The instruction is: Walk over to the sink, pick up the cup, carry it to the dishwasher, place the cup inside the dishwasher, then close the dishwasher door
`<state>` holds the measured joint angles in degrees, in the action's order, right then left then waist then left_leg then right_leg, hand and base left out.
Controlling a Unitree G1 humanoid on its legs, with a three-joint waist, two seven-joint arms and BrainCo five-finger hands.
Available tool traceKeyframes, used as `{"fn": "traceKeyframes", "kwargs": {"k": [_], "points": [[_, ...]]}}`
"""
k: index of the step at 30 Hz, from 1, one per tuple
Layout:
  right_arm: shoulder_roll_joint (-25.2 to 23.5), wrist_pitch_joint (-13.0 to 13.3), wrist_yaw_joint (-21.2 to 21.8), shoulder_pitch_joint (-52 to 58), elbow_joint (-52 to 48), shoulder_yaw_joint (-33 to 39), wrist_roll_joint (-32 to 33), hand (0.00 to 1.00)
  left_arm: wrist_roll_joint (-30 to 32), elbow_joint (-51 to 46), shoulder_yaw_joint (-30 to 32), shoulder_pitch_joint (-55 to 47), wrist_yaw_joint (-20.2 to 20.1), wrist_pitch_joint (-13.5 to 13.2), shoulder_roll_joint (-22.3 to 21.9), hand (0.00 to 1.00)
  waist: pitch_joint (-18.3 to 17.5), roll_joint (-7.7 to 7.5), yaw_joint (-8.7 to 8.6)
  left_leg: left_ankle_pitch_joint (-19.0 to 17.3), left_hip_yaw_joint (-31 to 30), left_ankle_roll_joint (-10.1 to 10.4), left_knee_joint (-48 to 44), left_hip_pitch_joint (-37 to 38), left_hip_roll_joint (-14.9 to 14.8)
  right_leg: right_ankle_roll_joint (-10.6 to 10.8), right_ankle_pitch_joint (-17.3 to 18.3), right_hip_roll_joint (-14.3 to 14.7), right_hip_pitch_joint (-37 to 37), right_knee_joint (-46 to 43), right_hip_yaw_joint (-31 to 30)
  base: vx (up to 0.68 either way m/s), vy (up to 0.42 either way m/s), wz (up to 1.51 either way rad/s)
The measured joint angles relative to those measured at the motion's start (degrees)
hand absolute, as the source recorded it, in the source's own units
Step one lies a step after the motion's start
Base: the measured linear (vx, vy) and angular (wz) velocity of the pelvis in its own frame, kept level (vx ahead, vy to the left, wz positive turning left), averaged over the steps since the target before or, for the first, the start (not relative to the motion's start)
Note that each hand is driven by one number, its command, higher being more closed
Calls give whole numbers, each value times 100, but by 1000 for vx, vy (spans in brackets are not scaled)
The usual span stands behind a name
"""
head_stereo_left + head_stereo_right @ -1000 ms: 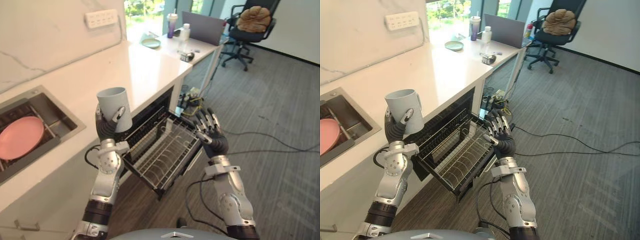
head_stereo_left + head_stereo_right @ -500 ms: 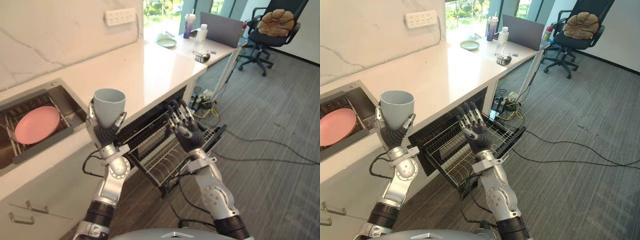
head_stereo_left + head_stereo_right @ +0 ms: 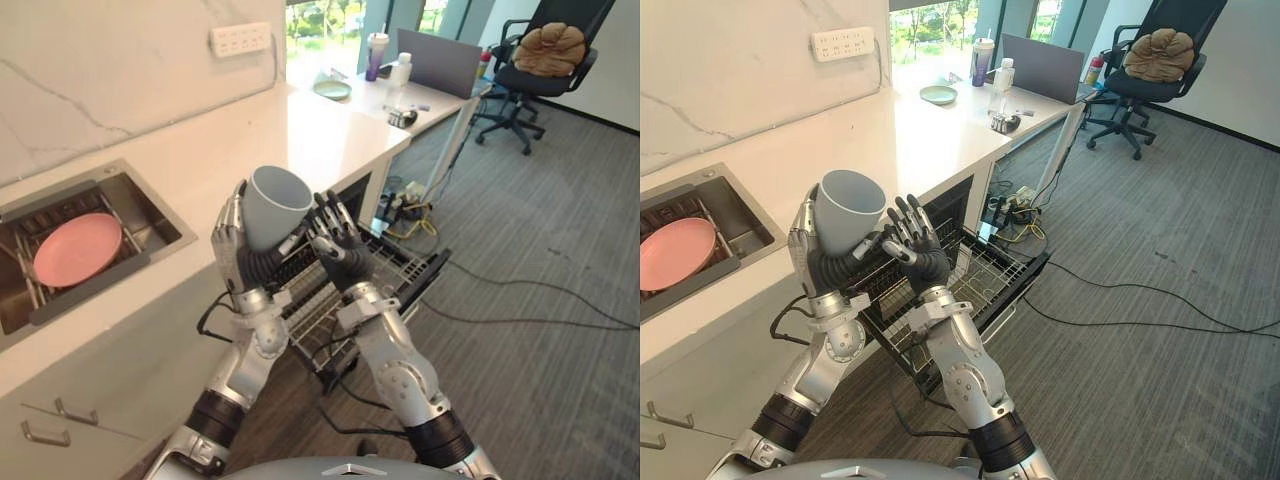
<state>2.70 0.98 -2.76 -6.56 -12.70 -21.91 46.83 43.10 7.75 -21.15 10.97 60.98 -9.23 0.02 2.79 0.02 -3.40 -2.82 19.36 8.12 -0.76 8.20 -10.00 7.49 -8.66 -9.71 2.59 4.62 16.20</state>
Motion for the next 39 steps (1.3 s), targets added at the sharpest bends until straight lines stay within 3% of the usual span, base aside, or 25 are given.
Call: {"fn": "traceKeyframes", "kwargs": {"k": [14,32,33,39], "points": [[-31,-23,-612,-284,-130,-272,6,0,97,100,-615,300,-3,193,-13,100,9,34,78,16,122,-1,99,115,23,1,-4,9,17,0,-130,-16,5,-4],[-22,-148,-1331,-626,-205,-440,-454,0,91,240,-655,412,149,436,40,100,-42,53,151,31,157,-13,86,132,32,-10,-45,3,-32,0,-165,-8,2,-1],[-22,-152,-1388,-627,-205,-458,-455,100,91,254,-662,412,149,436,50,100,-75,61,149,34,137,-14,86,114,32,-10,-45,1,-34,0,-148,-6,2,7],[2,-250,-1521,-716,-196,-514,-677,100,64,300,-657,439,151,493,187,100,-108,65,203,65,96,-17,87,109,31,-12,-50,-5,-4,0,-128,-1,0,2]]}}
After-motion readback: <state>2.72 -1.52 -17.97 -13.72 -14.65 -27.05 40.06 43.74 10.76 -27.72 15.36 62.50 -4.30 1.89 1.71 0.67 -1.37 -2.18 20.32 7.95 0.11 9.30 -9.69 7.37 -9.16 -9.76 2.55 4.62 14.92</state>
